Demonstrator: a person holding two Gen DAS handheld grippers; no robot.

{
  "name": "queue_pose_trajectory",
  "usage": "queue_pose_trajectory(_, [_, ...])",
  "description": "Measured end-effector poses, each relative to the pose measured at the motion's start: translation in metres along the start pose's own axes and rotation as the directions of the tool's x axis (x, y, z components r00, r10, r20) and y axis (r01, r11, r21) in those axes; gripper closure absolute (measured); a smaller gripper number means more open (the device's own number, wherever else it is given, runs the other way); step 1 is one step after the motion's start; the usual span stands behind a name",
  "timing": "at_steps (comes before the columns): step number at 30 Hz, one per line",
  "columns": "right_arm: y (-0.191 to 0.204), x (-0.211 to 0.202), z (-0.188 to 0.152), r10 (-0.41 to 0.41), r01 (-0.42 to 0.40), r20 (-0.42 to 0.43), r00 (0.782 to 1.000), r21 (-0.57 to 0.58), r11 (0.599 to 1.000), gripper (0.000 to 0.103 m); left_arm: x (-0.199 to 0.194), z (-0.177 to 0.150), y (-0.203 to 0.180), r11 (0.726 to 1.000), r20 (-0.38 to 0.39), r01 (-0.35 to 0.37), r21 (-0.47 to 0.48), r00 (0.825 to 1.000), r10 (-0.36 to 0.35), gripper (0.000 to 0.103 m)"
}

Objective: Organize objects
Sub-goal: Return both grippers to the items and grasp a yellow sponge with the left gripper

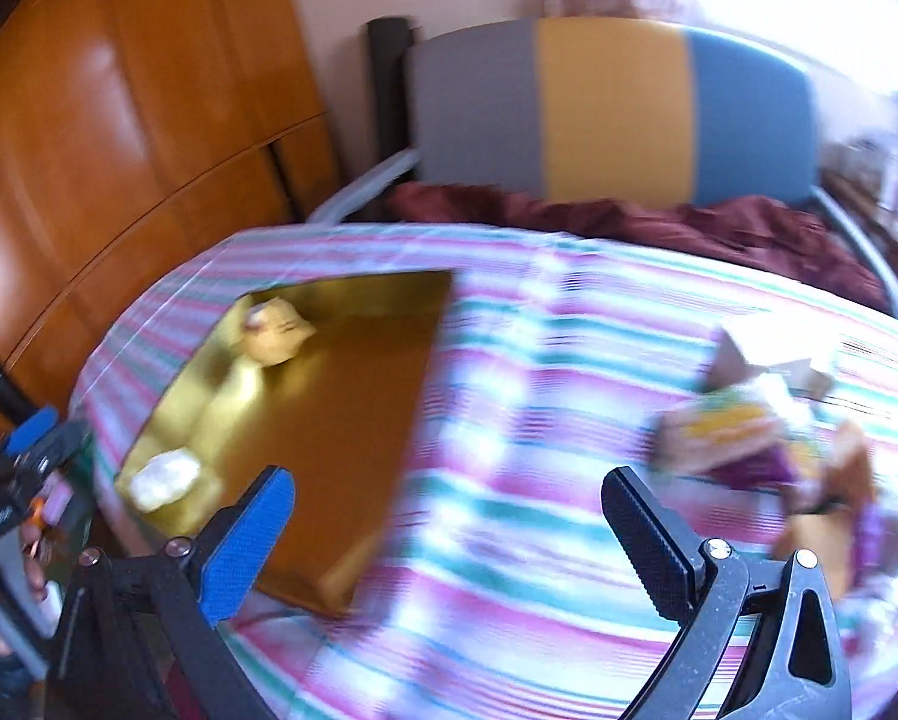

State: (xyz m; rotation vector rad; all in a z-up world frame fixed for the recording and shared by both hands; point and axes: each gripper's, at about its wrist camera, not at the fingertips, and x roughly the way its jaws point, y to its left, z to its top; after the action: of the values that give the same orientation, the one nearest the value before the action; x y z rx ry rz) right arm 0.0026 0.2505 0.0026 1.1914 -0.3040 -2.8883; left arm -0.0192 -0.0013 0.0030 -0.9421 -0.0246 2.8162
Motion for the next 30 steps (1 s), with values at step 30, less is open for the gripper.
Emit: queue_pose_trajectory(30, [-0.284,-0.119,-0.076,-0.25,-0.046,0.243,0.937,0.796,0.603,0.0,0.071,-0.007,-0.305,0.777,-0.406,0.552,0.302,0.812,-0.419,0.0])
